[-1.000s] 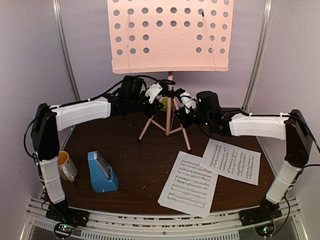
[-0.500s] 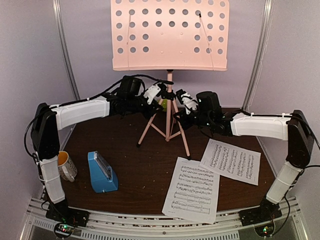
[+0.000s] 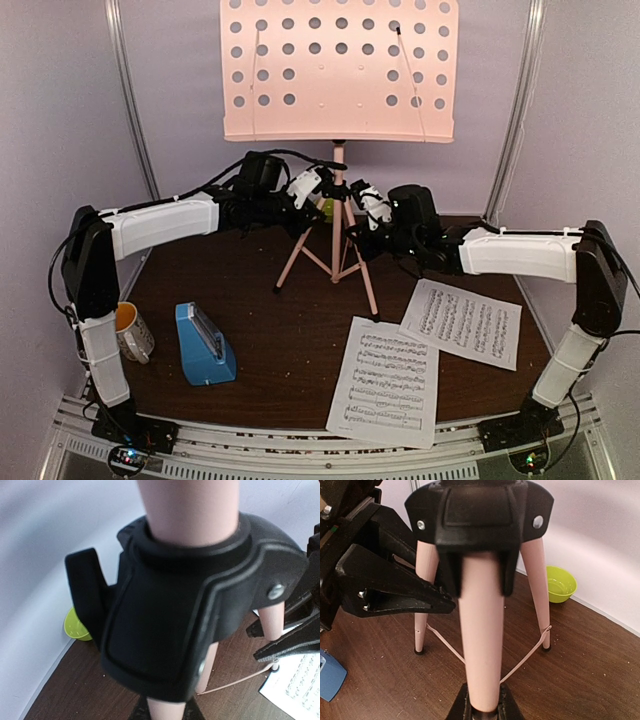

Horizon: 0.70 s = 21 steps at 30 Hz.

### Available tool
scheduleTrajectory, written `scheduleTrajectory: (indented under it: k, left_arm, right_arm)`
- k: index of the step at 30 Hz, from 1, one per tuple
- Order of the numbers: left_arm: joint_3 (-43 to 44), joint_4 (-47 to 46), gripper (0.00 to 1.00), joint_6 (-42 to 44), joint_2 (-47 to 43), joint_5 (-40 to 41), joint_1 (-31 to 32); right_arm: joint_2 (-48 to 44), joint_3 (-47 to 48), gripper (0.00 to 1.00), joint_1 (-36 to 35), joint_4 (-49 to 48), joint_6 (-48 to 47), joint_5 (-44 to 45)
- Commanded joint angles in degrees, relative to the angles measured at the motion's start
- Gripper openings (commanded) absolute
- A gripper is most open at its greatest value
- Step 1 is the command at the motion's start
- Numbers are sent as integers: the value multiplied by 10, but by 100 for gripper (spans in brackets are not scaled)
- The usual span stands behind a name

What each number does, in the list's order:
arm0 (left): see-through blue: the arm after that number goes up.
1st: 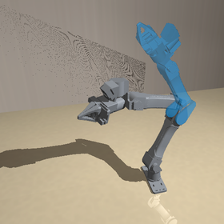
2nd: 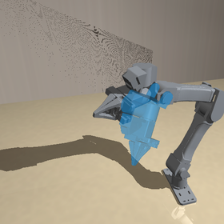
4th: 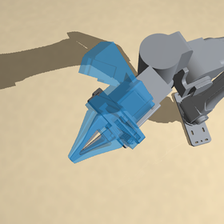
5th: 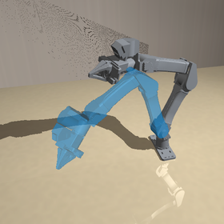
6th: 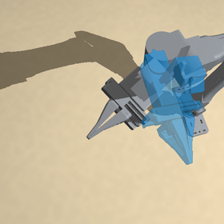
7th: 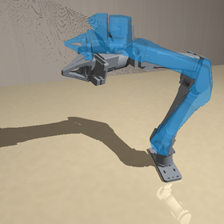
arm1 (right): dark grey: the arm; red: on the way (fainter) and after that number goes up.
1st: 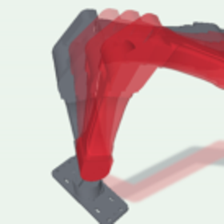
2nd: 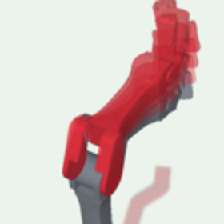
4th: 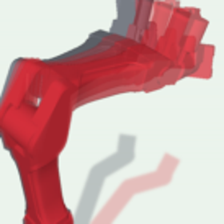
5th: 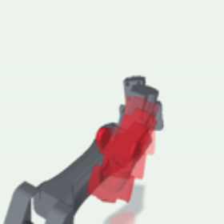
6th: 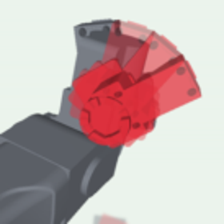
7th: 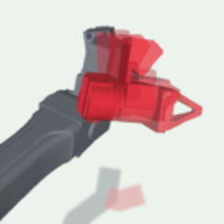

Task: Set up the instrument practice props

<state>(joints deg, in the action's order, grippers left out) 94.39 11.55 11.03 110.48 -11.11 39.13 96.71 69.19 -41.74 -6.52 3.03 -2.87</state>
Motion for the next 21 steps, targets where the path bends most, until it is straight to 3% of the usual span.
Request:
scheduleTrajectory:
  k: [1,10,14,21]
  left_arm:
    - [0,-29,21,13,-24,26,-20]
    - [-58,-69,51,-8,-71,11,-18]
    - [-91,-81,62,-24,-95,21,-18]
    - [-198,-125,68,-76,-173,49,-18]
  right_arm:
    - [-19,20,13,5,-9,28,42]
    - [-96,-29,69,8,21,50,52]
    - [-137,-52,76,23,81,98,53]
    - [-179,-85,78,78,232,225,22]
